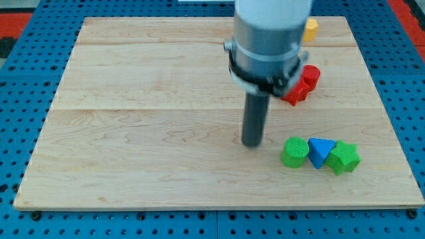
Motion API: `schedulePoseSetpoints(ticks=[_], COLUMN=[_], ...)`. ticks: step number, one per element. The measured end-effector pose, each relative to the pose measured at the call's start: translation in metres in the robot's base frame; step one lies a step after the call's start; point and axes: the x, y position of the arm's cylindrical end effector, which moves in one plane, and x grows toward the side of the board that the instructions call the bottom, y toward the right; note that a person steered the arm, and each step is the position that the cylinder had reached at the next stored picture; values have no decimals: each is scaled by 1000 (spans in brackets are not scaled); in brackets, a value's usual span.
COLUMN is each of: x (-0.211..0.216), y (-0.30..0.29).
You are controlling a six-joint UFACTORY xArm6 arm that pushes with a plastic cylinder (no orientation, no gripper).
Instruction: Push the green star into the green circle
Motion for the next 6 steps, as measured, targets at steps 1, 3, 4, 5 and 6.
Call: schedulePoseSetpoints(ticks=[1,3,4,5,6], x=[58,46,30,13,6], y=[71,206,170,146,119])
